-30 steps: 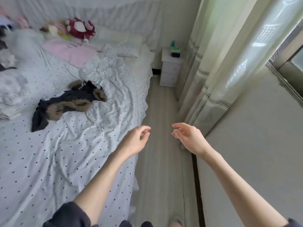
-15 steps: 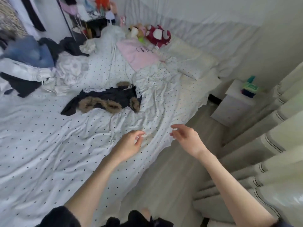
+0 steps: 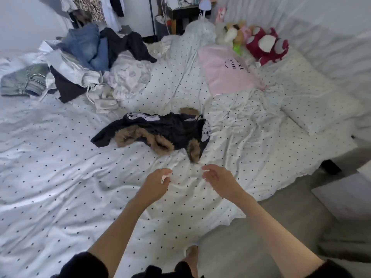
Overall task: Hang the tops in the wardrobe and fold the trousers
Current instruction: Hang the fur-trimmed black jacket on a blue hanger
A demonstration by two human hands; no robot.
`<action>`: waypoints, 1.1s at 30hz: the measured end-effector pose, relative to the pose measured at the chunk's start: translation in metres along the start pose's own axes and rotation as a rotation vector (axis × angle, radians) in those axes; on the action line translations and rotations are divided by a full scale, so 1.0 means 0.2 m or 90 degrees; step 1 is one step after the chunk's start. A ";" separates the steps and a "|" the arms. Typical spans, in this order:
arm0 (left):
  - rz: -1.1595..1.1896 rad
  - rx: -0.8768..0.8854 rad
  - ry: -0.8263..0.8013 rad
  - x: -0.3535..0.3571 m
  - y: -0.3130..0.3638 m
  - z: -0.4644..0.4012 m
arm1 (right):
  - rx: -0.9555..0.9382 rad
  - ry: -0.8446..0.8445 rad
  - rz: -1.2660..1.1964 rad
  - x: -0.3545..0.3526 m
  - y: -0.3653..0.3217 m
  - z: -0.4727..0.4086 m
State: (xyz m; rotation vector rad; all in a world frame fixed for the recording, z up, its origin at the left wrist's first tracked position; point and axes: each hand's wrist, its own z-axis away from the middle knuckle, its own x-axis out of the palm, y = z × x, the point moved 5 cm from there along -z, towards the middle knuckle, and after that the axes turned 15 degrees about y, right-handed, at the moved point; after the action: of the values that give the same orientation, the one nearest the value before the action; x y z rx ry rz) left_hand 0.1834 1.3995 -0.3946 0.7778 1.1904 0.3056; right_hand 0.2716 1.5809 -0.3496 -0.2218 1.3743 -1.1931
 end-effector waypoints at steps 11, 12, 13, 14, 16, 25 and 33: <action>-0.218 -0.070 0.230 -0.19 -0.24 -0.81 | -0.096 -0.154 0.107 0.36 -0.12 -0.94; -0.246 -0.088 0.249 -0.21 -0.29 -0.89 | -0.108 -0.167 0.119 0.43 -0.13 -1.04; -0.274 -0.104 0.263 -0.23 -0.32 -0.94 | -0.116 -0.167 0.130 0.48 -0.15 -1.10; -0.299 -0.133 0.269 -0.24 -0.38 -1.00 | -0.114 -0.171 0.133 0.55 -0.15 -1.18; -0.339 -0.190 0.280 -0.25 -0.49 -1.09 | -0.101 -0.175 0.138 0.69 -0.12 -1.30; -0.344 -0.231 0.351 -0.21 -0.72 -1.15 | -0.119 -0.136 0.428 1.05 0.02 -1.52; -0.263 -0.212 0.411 -0.27 -0.58 -0.98 | -0.154 -0.076 0.345 0.95 -0.02 -1.45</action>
State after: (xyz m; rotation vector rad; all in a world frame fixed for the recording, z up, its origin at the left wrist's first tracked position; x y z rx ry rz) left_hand -0.0362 1.3609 -0.4659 0.1191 1.8097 0.4119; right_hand -0.0153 1.5826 -0.5445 -0.0781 1.3568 -0.5564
